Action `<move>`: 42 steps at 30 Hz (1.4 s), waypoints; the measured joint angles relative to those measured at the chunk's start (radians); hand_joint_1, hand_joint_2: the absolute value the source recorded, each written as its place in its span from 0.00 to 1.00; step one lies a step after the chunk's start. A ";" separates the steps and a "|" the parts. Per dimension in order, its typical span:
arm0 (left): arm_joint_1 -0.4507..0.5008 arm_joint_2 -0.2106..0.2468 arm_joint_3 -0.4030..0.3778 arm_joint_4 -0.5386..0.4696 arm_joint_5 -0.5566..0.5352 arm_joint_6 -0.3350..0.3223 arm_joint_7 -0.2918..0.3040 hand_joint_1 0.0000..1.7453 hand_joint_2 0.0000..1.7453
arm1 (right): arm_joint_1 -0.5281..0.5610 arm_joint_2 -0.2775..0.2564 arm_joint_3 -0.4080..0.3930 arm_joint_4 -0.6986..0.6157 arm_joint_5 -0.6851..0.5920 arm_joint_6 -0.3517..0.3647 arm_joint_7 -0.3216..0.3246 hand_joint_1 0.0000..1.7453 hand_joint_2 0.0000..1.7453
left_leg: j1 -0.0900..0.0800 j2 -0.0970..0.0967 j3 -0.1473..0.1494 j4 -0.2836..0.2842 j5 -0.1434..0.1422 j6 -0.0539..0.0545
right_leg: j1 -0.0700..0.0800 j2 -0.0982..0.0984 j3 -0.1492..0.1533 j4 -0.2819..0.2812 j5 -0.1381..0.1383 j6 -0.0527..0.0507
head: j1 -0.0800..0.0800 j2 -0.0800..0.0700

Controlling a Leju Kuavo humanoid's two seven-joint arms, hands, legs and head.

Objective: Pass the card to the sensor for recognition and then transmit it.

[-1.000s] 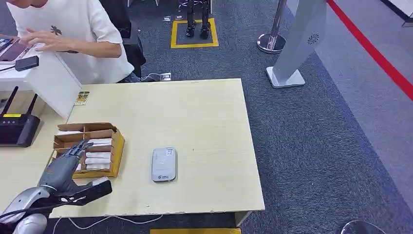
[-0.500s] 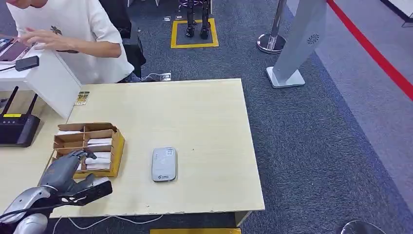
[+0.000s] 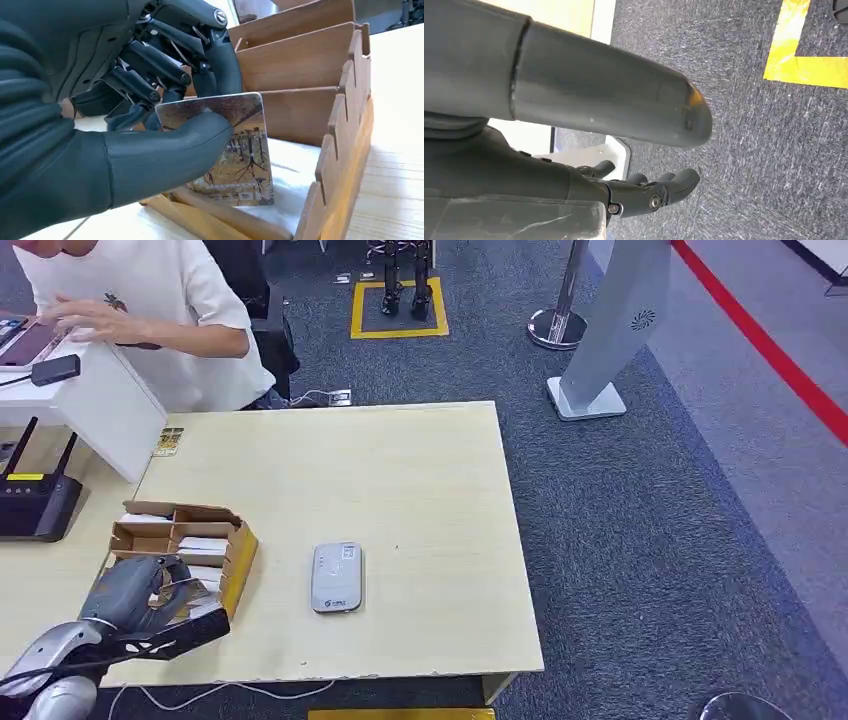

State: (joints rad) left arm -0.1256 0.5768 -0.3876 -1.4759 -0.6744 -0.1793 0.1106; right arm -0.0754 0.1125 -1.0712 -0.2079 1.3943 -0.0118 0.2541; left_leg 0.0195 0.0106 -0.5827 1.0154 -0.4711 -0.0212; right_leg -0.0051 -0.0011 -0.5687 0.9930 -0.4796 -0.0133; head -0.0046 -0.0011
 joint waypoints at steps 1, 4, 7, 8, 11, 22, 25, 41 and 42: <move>0.000 0.000 0.000 0.000 0.001 0.000 0.000 1.00 1.00 | 0.000 0.000 0.000 0.000 0.000 0.000 0.000 0.00 0.00 | 0.000 0.000 0.000 0.000 0.000 0.000 | 0.000 0.000 0.000 0.000 0.000 0.000 | 0.000 0.000; 0.000 0.001 0.000 0.000 0.005 0.001 0.000 1.00 1.00 | 0.000 0.000 0.000 0.000 0.000 0.000 0.000 0.00 0.00 | 0.000 0.000 0.000 0.000 0.000 0.000 | 0.000 0.000 0.000 0.000 0.000 0.000 | 0.000 0.000; -0.001 0.010 0.000 0.000 0.010 0.003 -0.002 1.00 1.00 | 0.000 0.000 0.000 0.000 0.000 0.000 0.000 0.00 0.00 | 0.000 0.000 0.000 0.000 0.000 0.000 | 0.000 0.000 0.000 0.000 0.000 0.000 | 0.000 0.000; -0.003 0.016 0.000 0.000 0.011 0.003 -0.002 1.00 1.00 | 0.000 0.000 0.000 0.000 0.000 0.000 0.000 0.00 0.00 | 0.000 0.000 0.000 0.000 0.000 0.000 | 0.000 0.000 0.000 0.000 0.000 0.000 | 0.000 0.000; -0.014 0.029 0.000 0.000 0.022 0.004 -0.002 1.00 1.00 | 0.000 0.000 0.000 0.000 -0.001 0.000 0.000 0.00 0.00 | 0.000 0.000 0.000 0.000 0.000 0.000 | 0.000 0.000 0.000 0.000 0.000 0.000 | 0.000 0.000; -0.332 0.119 0.032 -0.008 0.084 -0.093 0.014 1.00 1.00 | -0.001 -0.002 0.000 0.000 -0.002 0.005 -0.011 0.00 0.00 | 0.001 -0.003 -0.001 0.001 0.002 0.001 | 0.001 -0.004 0.000 0.000 0.002 -0.001 | 0.000 0.000; -0.474 0.126 0.031 0.005 0.090 -0.126 0.032 1.00 1.00 | -0.003 -0.002 0.000 0.000 -0.002 0.013 -0.015 0.00 0.00 | 0.001 -0.003 -0.001 0.001 0.002 0.001 | 0.001 -0.003 0.000 0.000 0.002 0.000 | 0.000 0.000; -0.670 0.046 -0.001 0.258 0.011 -0.006 0.042 1.00 1.00 | -0.011 -0.001 0.009 0.000 0.016 0.019 -0.018 0.00 0.00 | 0.000 -0.002 -0.001 0.001 0.002 0.001 | 0.001 -0.002 0.000 0.000 0.002 0.000 | 0.001 0.000; -0.670 0.028 -0.002 0.292 -0.004 0.012 0.034 1.00 1.00 | -0.013 -0.001 0.010 0.000 0.016 0.019 -0.019 0.00 0.00 | 0.000 -0.002 -0.001 0.001 0.002 0.001 | 0.001 -0.002 0.000 0.000 0.002 0.000 | 0.000 0.000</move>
State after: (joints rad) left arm -0.7955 0.6049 -0.3891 -1.1839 -0.6779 -0.1678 0.1442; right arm -0.0881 0.1118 -1.0613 -0.2079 1.4103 0.0072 0.2354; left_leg 0.0199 0.0084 -0.5833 1.0168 -0.4687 -0.0200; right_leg -0.0045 -0.0028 -0.5688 0.9931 -0.4773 -0.0136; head -0.0042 -0.0015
